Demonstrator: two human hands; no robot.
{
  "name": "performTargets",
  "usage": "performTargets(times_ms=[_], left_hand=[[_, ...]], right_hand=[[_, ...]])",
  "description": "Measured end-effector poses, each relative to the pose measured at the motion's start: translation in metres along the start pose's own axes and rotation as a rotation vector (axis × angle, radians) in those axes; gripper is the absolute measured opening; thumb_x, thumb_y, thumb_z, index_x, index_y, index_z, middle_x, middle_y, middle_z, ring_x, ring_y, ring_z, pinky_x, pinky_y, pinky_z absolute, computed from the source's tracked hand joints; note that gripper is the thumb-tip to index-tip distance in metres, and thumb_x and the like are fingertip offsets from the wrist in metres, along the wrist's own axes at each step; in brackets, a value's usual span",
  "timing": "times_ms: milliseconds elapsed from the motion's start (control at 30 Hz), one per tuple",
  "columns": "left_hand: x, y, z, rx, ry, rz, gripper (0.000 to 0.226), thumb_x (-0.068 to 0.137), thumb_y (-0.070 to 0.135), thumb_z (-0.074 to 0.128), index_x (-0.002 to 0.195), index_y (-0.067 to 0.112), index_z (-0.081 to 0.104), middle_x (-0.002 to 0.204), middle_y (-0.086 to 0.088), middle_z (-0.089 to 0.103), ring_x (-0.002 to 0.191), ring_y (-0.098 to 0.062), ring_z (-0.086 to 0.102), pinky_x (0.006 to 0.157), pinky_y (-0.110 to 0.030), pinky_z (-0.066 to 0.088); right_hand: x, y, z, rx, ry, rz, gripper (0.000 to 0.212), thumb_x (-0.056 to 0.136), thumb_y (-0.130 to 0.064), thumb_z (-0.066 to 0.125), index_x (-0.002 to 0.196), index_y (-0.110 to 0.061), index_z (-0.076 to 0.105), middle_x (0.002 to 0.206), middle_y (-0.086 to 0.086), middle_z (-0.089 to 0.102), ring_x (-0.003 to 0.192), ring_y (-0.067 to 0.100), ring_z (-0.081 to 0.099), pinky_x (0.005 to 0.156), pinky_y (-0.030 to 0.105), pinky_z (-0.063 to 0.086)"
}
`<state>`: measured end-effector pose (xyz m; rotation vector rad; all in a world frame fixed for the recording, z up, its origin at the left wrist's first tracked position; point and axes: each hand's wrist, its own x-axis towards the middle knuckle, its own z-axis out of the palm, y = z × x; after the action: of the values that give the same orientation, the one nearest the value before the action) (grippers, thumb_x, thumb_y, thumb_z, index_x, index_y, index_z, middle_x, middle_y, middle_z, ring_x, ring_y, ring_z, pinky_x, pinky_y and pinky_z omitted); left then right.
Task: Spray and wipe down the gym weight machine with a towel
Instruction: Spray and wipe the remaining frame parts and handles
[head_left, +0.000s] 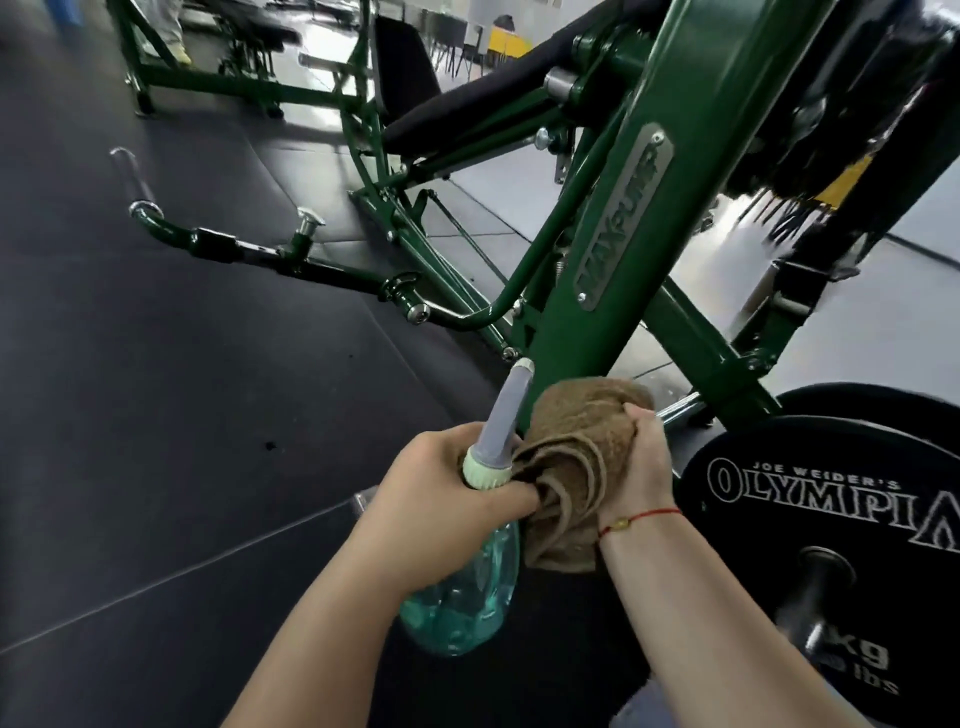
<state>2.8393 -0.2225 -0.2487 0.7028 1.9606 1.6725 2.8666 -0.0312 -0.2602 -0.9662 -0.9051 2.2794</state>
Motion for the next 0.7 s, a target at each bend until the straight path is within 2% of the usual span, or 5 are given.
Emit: performTargets(times_ms=[200, 300, 433, 567, 700], left_hand=[[0.014, 0.065, 0.024, 0.044, -0.063, 0.079, 0.025, 0.08, 0.02, 0.08, 0.081, 0.003, 0.061, 0.06, 0.002, 0.049, 0.054, -0.014, 0.041, 0.054, -0.028, 0.034], [0.021, 0.095, 0.027, 0.076, -0.032, 0.101, 0.015, 0.078, 0.018, 0.08, 0.07, 0.023, 0.067, 0.058, 0.009, 0.055, 0.051, -0.009, 0.047, 0.051, -0.021, 0.038], [0.029, 0.119, 0.037, 0.195, 0.065, 0.155, 0.031, 0.076, 0.018, 0.08, 0.065, 0.043, 0.066, 0.058, 0.014, 0.06, 0.051, -0.001, 0.052, 0.054, -0.019, 0.041], [0.036, 0.136, 0.055, 0.286, 0.201, 0.217, 0.015, 0.072, 0.024, 0.078, 0.071, 0.031, 0.064, 0.06, 0.009, 0.062, 0.051, -0.004, 0.05, 0.052, -0.023, 0.041], [0.041, 0.15, 0.063, 0.332, 0.295, 0.265, 0.012, 0.072, 0.029, 0.078, 0.078, 0.027, 0.067, 0.065, 0.011, 0.067, 0.052, -0.003, 0.054, 0.049, -0.017, 0.04]], right_hand=[[-0.031, -0.085, 0.019, -0.158, -0.073, -0.23, 0.036, 0.099, -0.042, 0.048, 0.117, -0.015, 0.064, 0.104, 0.012, 0.072, 0.084, 0.028, 0.072, 0.057, 0.033, 0.059], [-0.039, -0.117, 0.029, -0.092, -0.067, -0.375, 0.031, 0.097, -0.041, 0.049, 0.119, -0.023, 0.063, 0.108, 0.009, 0.071, 0.093, 0.03, 0.072, 0.072, 0.042, 0.062], [-0.038, -0.147, 0.037, -0.121, -0.064, -0.698, 0.028, 0.102, -0.03, 0.046, 0.127, -0.031, 0.057, 0.115, 0.001, 0.067, 0.105, 0.023, 0.067, 0.092, 0.049, 0.057], [-0.042, -0.174, 0.053, -0.24, -0.162, -0.929, 0.017, 0.101, -0.036, 0.044, 0.115, -0.039, 0.052, 0.116, 0.001, 0.063, 0.109, 0.024, 0.064, 0.096, 0.053, 0.054], [-0.038, -0.196, 0.069, -0.382, -0.223, -1.216, 0.022, 0.102, -0.033, 0.043, 0.122, -0.029, 0.049, 0.119, 0.005, 0.06, 0.11, 0.024, 0.06, 0.098, 0.051, 0.05]])
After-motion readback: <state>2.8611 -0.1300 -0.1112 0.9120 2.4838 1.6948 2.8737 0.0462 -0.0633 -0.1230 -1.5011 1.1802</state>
